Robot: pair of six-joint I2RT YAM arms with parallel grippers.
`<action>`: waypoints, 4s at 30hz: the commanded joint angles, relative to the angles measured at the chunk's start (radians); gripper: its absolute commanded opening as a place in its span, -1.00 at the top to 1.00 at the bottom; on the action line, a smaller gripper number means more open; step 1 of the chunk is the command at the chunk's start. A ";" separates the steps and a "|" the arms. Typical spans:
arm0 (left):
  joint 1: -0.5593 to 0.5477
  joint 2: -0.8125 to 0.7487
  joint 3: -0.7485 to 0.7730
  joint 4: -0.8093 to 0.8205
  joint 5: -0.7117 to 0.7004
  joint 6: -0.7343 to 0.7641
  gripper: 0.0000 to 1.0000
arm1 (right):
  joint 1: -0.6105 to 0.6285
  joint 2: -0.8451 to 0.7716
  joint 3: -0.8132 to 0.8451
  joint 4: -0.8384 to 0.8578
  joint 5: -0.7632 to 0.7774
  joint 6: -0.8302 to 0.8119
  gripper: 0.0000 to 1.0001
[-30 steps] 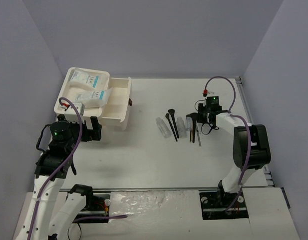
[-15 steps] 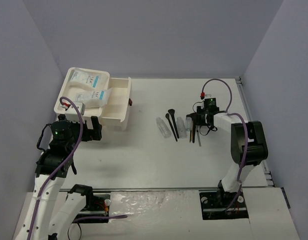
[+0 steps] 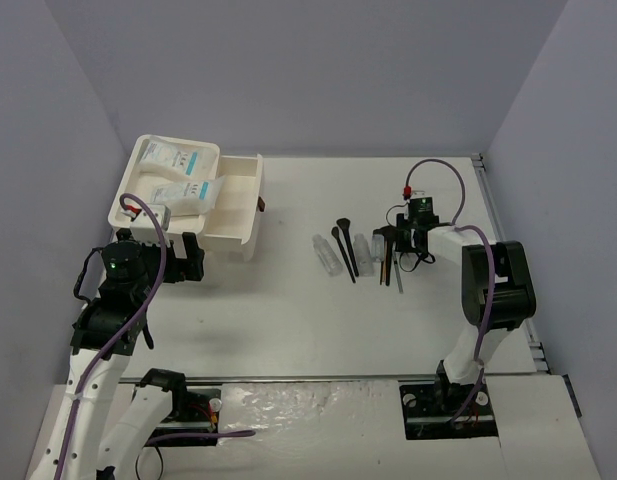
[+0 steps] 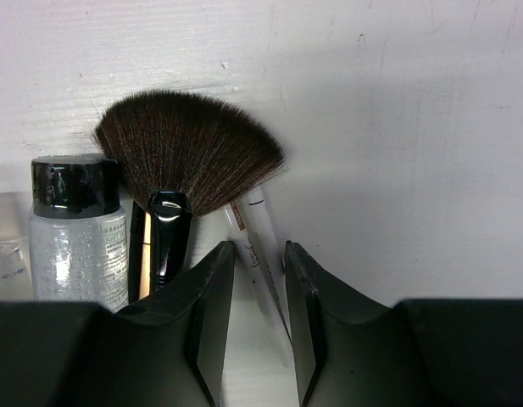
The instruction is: Organize the makeup
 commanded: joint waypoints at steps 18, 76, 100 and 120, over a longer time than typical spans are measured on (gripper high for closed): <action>-0.002 0.019 0.026 0.071 0.011 0.001 -0.94 | -0.027 -0.087 0.027 0.008 -0.015 -0.004 0.30; -0.002 0.025 0.026 0.069 0.020 0.001 -0.94 | -0.069 -0.001 0.057 0.030 -0.043 -0.039 0.45; -0.002 0.024 0.028 0.067 0.014 0.001 -0.94 | -0.076 -0.111 0.068 -0.085 0.076 0.002 1.00; -0.001 -0.016 0.018 0.080 -0.015 0.015 -0.94 | 0.577 -0.041 0.694 0.249 -0.130 0.562 1.00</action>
